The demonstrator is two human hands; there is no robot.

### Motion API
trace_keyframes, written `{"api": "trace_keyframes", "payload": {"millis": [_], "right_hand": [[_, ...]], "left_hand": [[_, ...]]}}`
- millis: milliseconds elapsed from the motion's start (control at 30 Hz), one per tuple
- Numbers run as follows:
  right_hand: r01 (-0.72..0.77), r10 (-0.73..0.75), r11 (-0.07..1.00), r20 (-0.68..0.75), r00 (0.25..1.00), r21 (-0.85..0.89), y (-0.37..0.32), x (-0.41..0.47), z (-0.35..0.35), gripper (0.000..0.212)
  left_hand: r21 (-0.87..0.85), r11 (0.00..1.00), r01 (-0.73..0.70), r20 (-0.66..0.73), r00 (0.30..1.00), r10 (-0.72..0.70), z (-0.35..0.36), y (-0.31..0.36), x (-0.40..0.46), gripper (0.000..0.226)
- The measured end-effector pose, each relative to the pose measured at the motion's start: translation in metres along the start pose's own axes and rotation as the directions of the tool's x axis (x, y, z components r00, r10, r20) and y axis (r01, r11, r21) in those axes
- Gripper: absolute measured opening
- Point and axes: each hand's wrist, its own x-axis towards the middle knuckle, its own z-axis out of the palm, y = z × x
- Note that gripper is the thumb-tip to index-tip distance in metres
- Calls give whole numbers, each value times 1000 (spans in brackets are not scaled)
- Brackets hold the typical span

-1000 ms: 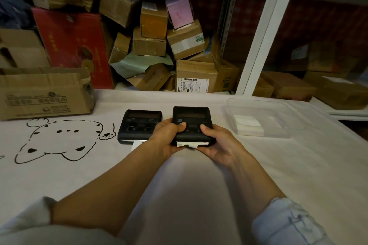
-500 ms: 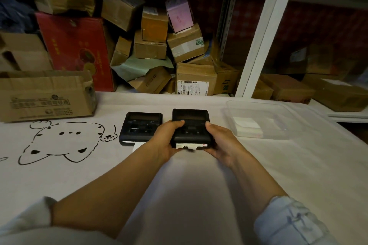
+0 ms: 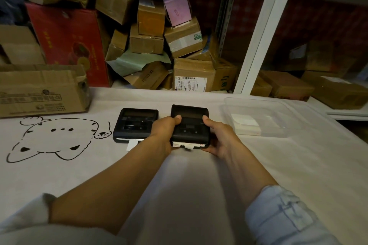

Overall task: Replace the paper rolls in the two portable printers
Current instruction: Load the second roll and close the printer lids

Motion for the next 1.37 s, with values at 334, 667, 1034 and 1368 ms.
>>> {"api": "trace_keyframes", "payload": {"millis": [334,667,1034,1368], "right_hand": [[47,-50,996,-40,998,-72,1,-3,4,22],[225,-265,903,-63,962,-365,2,-4,18,29],[213,-303,881,-158,940,-422,10,10,26,31],[211,-499,257,58,864,-943,27,-26,54,112]], "left_hand": [[173,983,-60,5,998,60,3,2,-7,23],[277,955,-109,-34,992,124,-5,3,0,30],[744,438,-505,213,800,560,-27,16,-4,67],[983,-12,-184,173,899,403,-73,29,15,91]]}}
